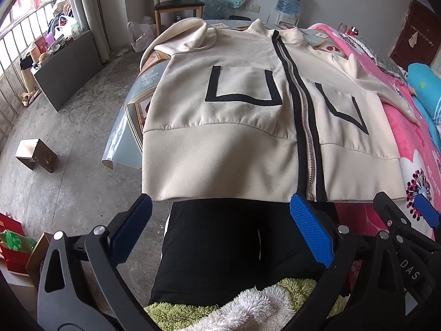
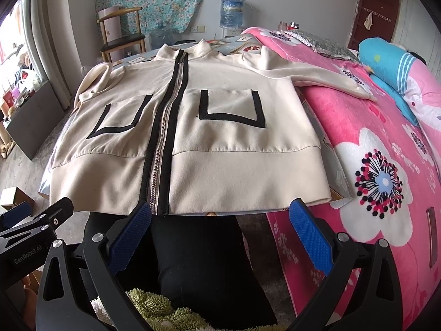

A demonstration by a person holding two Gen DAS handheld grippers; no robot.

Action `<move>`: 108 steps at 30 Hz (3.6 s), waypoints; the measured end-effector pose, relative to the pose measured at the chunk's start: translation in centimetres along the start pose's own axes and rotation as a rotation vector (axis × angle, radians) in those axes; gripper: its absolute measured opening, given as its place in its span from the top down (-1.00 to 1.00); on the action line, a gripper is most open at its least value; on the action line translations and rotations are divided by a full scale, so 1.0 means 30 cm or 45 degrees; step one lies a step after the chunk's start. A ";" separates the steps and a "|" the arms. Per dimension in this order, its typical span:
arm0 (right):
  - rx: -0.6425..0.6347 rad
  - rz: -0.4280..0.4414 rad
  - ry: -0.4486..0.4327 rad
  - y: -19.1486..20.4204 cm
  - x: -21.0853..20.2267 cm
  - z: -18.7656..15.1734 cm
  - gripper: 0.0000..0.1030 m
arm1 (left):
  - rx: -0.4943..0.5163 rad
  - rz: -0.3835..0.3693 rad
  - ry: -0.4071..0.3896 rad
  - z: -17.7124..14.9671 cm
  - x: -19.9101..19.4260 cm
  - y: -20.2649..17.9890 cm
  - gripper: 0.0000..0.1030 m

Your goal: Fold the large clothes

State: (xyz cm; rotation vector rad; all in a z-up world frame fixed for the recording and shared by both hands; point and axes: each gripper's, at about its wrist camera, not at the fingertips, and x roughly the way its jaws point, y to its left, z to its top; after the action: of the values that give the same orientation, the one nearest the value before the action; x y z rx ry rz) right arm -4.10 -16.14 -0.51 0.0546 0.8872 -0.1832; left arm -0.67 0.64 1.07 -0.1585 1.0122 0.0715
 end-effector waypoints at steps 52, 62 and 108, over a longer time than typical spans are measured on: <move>-0.383 0.512 -0.034 0.497 0.561 0.756 -0.91 | 0.022 -0.011 -0.165 0.983 0.762 0.700 -0.88; -0.348 0.438 0.097 0.524 0.721 0.764 -0.91 | 0.038 -0.129 -0.141 1.081 0.936 0.699 0.02; -0.332 0.350 0.100 0.044 0.693 0.529 -0.91 | 0.004 -0.334 0.098 0.598 0.477 0.181 -0.34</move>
State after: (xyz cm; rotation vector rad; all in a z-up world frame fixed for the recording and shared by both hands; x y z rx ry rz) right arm 21.12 -19.63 -6.63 -0.0595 0.9656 0.1929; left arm 21.23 8.77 -2.29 -0.2916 1.0604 -0.1762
